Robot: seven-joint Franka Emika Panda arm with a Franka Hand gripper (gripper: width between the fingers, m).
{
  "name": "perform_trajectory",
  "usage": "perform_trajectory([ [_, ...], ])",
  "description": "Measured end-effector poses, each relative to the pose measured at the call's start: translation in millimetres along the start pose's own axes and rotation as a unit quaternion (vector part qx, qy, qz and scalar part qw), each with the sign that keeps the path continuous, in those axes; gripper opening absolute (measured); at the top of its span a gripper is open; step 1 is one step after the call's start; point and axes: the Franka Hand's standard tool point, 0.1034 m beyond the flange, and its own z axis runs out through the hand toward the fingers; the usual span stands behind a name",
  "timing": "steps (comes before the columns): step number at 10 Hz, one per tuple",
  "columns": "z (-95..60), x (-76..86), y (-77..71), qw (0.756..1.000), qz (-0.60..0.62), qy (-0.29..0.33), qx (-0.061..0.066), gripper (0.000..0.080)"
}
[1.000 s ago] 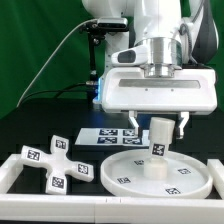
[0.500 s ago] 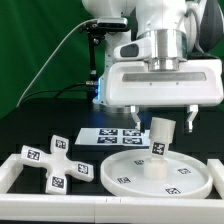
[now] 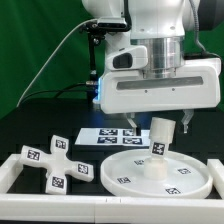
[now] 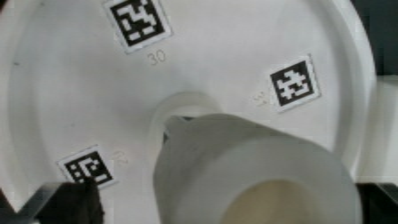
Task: Assemble round table
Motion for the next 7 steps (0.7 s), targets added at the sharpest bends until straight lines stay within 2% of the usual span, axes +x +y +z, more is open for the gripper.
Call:
perform_trajectory([
  [2, 1.8, 1.4, -0.2, 1.000, 0.008, 0.020, -0.004, 0.0649],
  [3, 1.7, 1.7, -0.1, 1.000, 0.011, 0.020, -0.004, 0.0525],
  [4, 1.8, 1.6, -0.1, 1.000, 0.013, 0.020, -0.003, 0.0525],
  [5, 1.4, 2.1, 1.1, 0.999, 0.043, 0.021, -0.002, 0.0402],
  [7, 1.7, 2.4, 0.4, 0.993, 0.119, 0.020, -0.001, 0.0403],
])
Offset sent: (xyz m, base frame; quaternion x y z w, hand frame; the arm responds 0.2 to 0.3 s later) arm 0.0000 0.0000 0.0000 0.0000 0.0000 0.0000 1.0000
